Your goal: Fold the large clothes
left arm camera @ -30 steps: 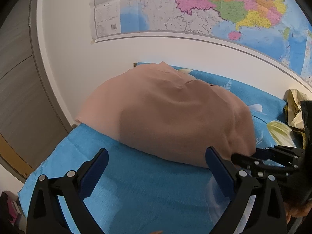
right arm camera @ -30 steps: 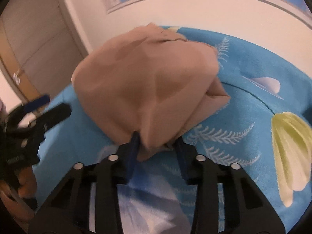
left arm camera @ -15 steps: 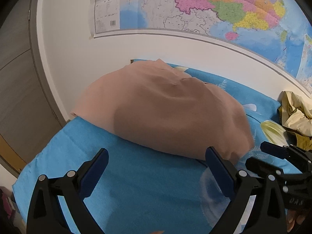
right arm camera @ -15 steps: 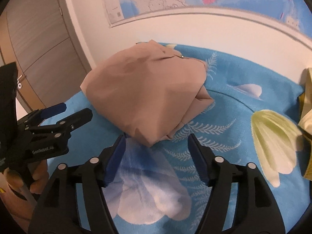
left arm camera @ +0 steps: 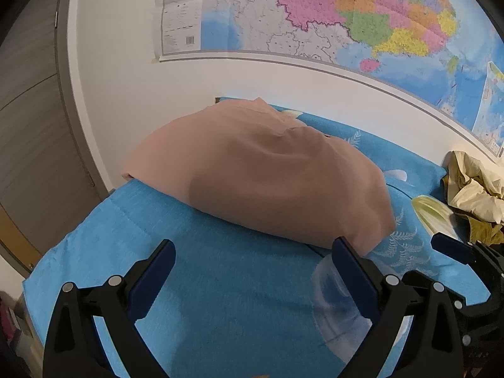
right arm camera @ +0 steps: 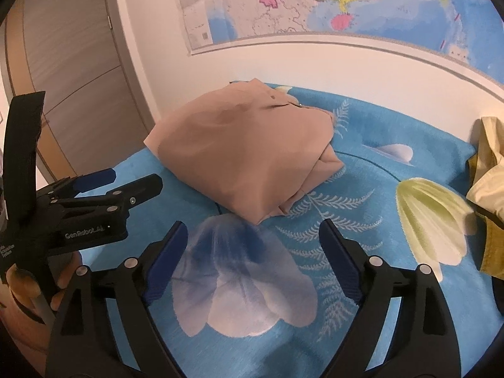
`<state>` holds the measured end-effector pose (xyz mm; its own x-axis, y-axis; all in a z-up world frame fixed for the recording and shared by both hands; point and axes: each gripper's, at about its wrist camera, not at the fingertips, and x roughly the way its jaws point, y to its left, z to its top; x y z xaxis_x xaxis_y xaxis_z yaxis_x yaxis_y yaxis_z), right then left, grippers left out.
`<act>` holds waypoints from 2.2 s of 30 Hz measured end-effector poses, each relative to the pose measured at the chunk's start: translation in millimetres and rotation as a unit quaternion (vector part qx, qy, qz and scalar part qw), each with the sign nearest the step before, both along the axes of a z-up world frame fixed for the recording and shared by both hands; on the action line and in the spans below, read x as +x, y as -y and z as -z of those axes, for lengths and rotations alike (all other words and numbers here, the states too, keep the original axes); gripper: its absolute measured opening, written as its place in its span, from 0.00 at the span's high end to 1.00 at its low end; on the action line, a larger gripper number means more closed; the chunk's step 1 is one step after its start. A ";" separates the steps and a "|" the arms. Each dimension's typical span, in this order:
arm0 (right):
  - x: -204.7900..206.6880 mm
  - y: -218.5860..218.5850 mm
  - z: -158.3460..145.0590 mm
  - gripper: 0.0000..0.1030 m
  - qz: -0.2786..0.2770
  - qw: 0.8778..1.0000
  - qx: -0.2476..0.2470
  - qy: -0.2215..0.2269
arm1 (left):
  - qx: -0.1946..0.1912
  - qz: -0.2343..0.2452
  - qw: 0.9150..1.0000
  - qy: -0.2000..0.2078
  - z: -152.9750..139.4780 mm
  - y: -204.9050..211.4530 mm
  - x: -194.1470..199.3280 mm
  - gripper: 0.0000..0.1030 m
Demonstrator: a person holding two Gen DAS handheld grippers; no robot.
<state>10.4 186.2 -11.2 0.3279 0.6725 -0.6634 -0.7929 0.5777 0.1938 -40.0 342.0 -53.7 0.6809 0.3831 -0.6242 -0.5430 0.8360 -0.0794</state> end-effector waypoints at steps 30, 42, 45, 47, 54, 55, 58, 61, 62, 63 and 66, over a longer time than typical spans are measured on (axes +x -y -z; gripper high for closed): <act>-36.9 12.0 -0.1 0.06 0.000 1.000 0.016 -0.003 | 0.003 -0.001 1.000 0.000 -4.4 20.1 -32.7 0.07; -49.8 15.6 -1.7 0.06 -0.003 1.000 0.018 0.004 | 0.004 -0.005 1.000 -0.004 -3.0 22.7 -45.4 0.07; -53.4 17.0 -1.7 0.06 -0.004 1.000 0.019 0.004 | 0.008 -0.005 1.000 -0.003 -3.1 24.8 -47.5 0.07; -54.8 16.7 -1.6 0.06 -0.005 1.000 0.017 0.005 | 0.011 -0.005 1.000 -0.003 -3.2 27.2 -48.8 0.07; -60.2 19.9 -2.9 0.06 -0.007 1.000 0.017 0.006 | 0.012 -0.004 1.000 -0.001 -3.7 30.9 -54.0 0.07; -61.4 20.4 -3.1 0.06 -0.007 1.000 0.017 0.007 | 0.013 -0.005 1.000 -0.001 -3.7 31.3 -55.1 0.07; -63.1 22.4 -4.0 0.06 -0.006 1.000 0.019 0.006 | 0.014 -0.007 1.000 0.000 -3.8 31.7 -57.5 0.07; -63.6 23.6 -4.1 0.06 -0.006 1.000 0.019 0.005 | 0.017 -0.008 1.000 0.001 -4.7 32.4 -59.2 0.07; -63.9 23.9 -4.0 0.06 -0.005 1.000 0.018 0.004 | 0.017 -0.009 1.000 0.001 -4.9 32.6 -60.1 0.07; -64.4 24.5 -4.3 0.06 -0.005 1.000 0.018 0.004 | 0.016 -0.009 1.000 0.002 -4.9 32.6 -61.0 0.07; -65.2 26.1 -5.0 0.06 -0.005 1.000 0.019 0.002 | 0.016 -0.010 1.000 0.002 -4.9 32.3 -61.8 0.07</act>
